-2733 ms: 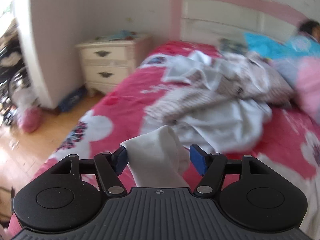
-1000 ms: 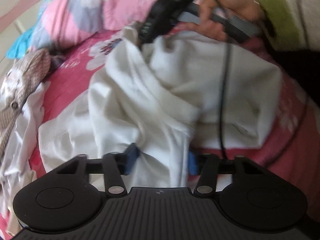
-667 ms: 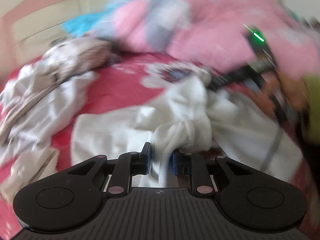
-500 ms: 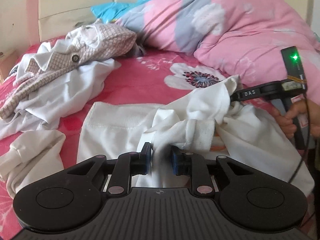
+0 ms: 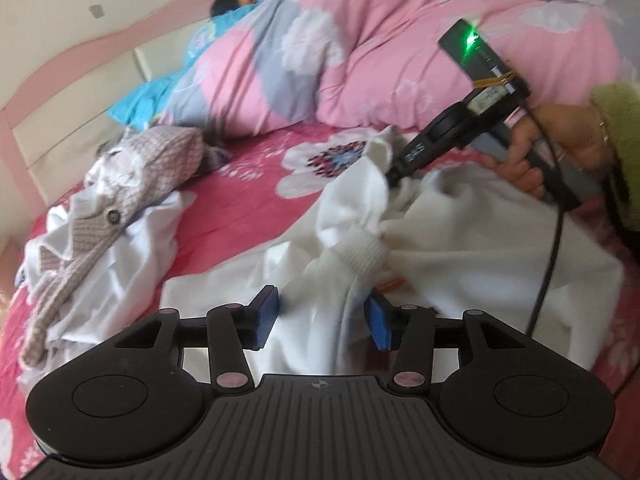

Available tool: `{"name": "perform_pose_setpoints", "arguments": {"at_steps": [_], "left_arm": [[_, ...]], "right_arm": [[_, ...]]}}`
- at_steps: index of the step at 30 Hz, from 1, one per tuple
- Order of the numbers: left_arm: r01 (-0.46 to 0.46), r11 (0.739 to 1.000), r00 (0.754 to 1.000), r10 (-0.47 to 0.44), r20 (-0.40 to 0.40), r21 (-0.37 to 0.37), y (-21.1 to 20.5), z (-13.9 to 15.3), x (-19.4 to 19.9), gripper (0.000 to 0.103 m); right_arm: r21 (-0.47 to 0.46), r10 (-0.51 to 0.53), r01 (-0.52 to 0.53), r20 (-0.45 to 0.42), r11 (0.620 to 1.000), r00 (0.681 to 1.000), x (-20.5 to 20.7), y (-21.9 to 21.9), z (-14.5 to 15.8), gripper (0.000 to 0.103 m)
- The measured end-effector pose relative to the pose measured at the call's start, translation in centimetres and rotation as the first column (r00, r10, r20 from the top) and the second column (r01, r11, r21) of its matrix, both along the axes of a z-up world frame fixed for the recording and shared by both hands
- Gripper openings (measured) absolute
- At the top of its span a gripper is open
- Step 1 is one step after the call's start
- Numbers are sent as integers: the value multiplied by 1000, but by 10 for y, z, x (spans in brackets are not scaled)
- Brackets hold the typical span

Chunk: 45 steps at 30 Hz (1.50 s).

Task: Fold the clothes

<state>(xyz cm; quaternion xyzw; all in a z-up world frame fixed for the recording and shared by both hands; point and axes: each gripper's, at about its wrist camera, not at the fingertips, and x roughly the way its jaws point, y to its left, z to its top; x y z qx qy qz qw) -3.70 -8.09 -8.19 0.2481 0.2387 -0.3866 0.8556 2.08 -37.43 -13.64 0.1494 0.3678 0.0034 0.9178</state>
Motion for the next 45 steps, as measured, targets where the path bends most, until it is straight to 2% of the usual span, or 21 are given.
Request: {"name": "perform_pose_setpoints", "arguments": {"at_steps": [2,4,6,11,13,15,16,17,20,21,24,27,28,31,33,35,38,39,42,43,45], "left_arm": [[-3,999,1000,2,-27,-40,0,2,5,46],[-51,992,994,39,-103,-116,5,6,17,43],[-118,981,982,93,-164,-153,11,6,30,43],[-137,984,971,109,-214,-118,13,-4,37,44],[-132,986,968,107,-229,-100,14,-9,38,45],[-129,988,965,106,-238,-82,14,-13,38,45],[-135,988,966,113,-232,-77,13,-14,37,44],[-153,985,964,130,-232,-82,15,-14,38,37],[-212,972,954,184,-235,-99,20,-14,43,26],[-245,962,947,210,-244,-120,24,-11,46,25],[-330,931,919,278,-278,-158,35,-6,57,24],[-335,936,901,286,-326,-107,35,-12,64,27],[-322,943,901,279,-333,-83,33,-15,64,31],[-291,956,917,271,-294,-26,24,-27,54,32],[-317,948,912,301,-279,-13,23,-32,52,31],[-372,928,889,344,-302,-38,27,-32,55,22],[-438,897,866,402,-299,-62,32,-28,59,18],[-443,895,861,408,-303,-54,32,-29,61,18],[-421,907,855,399,-330,4,28,-37,64,25],[-418,908,856,400,-326,16,27,-39,63,31],[-417,909,861,402,-313,20,27,-42,59,33]], "right_arm": [[0,-1,1,1,1000,1000,0,-1,0,21],[0,-1,1,2,1000,1000,0,-1,0,21],[-1,-1,1,3,1000,1000,0,-1,0,21],[-17,-9,9,27,1000,1000,-1,-1,4,23],[-26,-3,4,34,1000,999,2,-1,4,34],[-34,5,-3,37,999,999,6,0,4,37],[-37,8,-7,39,999,999,8,0,4,37],[-41,12,-10,41,999,999,10,0,3,37],[-47,27,-25,41,999,999,18,2,2,37],[-48,34,-32,35,998,999,20,4,0,36],[-65,46,-44,38,997,998,19,9,-2,18],[-76,49,-45,56,996,997,15,11,2,14],[-80,50,-45,62,996,997,14,11,3,14],[-87,44,-37,80,996,996,9,11,6,13],[-95,40,-32,89,995,995,7,11,7,13],[-104,40,-31,91,994,995,7,12,7,13],[-111,41,-31,83,993,996,8,13,4,13],[-110,41,-32,76,993,996,9,12,3,13],[-93,19,-15,46,996,999,12,9,-2,18],[-87,11,-8,35,996,999,13,8,-4,21],[-62,-1,2,21,998,1000,13,6,-9,25]]}}
